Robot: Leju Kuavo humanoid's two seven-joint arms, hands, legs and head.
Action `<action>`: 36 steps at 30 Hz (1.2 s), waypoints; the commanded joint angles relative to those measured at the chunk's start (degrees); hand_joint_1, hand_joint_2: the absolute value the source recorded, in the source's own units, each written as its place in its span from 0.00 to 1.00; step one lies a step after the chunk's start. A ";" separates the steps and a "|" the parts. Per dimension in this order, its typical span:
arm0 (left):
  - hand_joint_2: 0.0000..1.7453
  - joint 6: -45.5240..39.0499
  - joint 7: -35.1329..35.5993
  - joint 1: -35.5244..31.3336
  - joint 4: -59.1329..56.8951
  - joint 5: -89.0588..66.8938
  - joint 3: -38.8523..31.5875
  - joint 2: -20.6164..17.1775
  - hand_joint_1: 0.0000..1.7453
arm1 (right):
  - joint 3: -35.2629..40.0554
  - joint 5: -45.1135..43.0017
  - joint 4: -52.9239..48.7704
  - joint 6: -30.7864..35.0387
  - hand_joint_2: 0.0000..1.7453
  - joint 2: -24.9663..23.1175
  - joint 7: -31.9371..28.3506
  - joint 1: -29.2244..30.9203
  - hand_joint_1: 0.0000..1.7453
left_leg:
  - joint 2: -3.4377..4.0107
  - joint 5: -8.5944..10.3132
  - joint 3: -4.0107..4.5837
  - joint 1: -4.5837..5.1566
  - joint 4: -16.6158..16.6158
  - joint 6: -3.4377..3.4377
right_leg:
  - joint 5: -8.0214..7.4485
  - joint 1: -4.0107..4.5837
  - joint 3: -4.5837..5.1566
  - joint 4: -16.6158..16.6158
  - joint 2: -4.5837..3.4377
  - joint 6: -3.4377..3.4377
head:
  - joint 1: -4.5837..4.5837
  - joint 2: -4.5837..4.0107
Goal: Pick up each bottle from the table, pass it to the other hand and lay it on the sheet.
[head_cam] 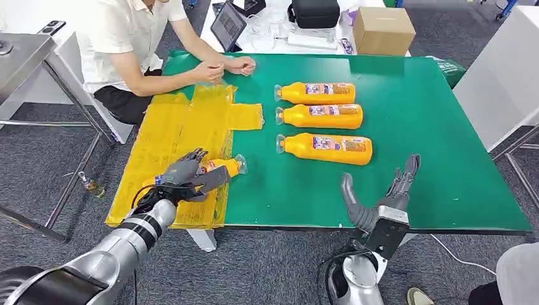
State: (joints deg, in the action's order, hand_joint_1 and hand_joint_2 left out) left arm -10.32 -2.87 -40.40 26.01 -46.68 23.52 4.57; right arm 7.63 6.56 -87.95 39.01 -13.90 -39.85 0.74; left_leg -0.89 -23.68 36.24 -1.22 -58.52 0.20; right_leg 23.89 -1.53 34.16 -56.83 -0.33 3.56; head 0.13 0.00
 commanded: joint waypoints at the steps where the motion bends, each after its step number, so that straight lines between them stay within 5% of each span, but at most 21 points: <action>1: 1.00 -0.75 -9.88 4.70 3.80 6.01 -5.20 3.38 0.00 | 0.06 -0.16 3.84 0.96 1.00 2.13 -0.15 0.99 0.00 | 0.06 -0.01 -0.18 0.01 0.09 -0.08 | -0.02 0.03 -0.19 0.13 0.01 -0.10 | 0.00 0.00; 9: 1.00 -2.28 -17.37 14.63 28.80 18.53 -4.79 3.84 0.00 | -0.53 0.23 2.65 0.98 1.00 1.92 -0.15 -0.64 0.00 | 0.09 -0.09 -0.21 0.01 0.08 -0.13 | 0.04 0.04 -0.25 0.16 0.04 -0.20 | 0.02 0.00; 17: 1.00 -10.83 -18.63 17.31 34.66 16.37 -0.98 3.04 0.00 | -1.20 2.77 4.60 0.99 1.00 1.55 -0.15 -0.41 0.00 | 0.09 -0.09 0.04 -0.01 0.01 -0.07 | 0.04 0.05 0.08 0.07 -0.02 -0.15 | 0.02 0.00; 19: 1.00 -16.46 -20.25 18.58 35.45 13.79 0.48 2.69 0.00 | 1.24 8.32 12.43 0.74 1.00 4.20 -0.15 1.50 0.00 | 0.11 -0.10 0.01 -0.03 0.05 -0.08 | 0.02 0.08 0.06 0.15 -0.04 -0.14 | 0.02 0.00; 20: 1.00 -17.55 -20.44 19.22 35.82 13.39 1.12 2.52 0.00 | 1.60 17.72 18.14 0.99 1.00 5.77 0.34 3.74 0.00 | 0.13 -0.08 0.05 -0.03 0.08 -0.07 | -0.01 0.06 0.09 0.17 -0.07 -0.11 | 0.02 0.00; 25: 1.00 -20.39 -21.03 20.53 36.65 11.84 2.30 2.88 0.00 | -3.81 27.30 21.59 0.99 1.00 5.42 -0.15 6.09 0.00 | 0.10 -0.05 0.13 0.00 0.06 -0.07 | -0.01 0.02 0.14 0.13 -0.04 -0.10 | 0.04 0.00; 27: 1.00 -19.69 -22.12 23.20 39.31 15.65 1.86 4.49 0.00 | -10.30 56.22 23.97 0.99 1.00 6.54 10.12 6.81 0.00 | 0.02 -0.05 0.11 -0.01 0.07 -0.08 | 0.01 0.04 0.07 0.16 0.06 -0.12 | 0.02 0.00; 30: 1.00 -17.38 -21.36 28.19 42.31 21.76 2.73 7.34 0.00 | -10.86 69.93 28.70 0.99 1.00 11.77 22.54 7.78 0.00 | -0.03 -0.05 0.13 0.00 0.07 -0.08 | 0.02 0.03 0.08 0.17 0.09 -0.08 | 0.04 0.00; 36: 1.00 -18.29 -22.16 31.01 42.18 22.91 5.68 8.42 0.00 | -9.84 72.16 31.81 0.99 1.00 14.39 24.68 8.82 0.00 | -0.08 -0.15 0.12 0.06 0.03 -0.16 | 0.09 -0.02 -0.01 0.19 0.16 -0.10 | 0.04 0.00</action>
State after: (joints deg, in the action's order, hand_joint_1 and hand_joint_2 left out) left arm -28.48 -24.94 -12.63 67.10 -24.59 25.64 11.52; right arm 0.37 77.60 -66.42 40.15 -4.48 -15.97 5.93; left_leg -1.05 -23.73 36.72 -1.15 -58.56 0.16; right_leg 23.91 -1.61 34.54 -56.79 -0.18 3.60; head 0.18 0.00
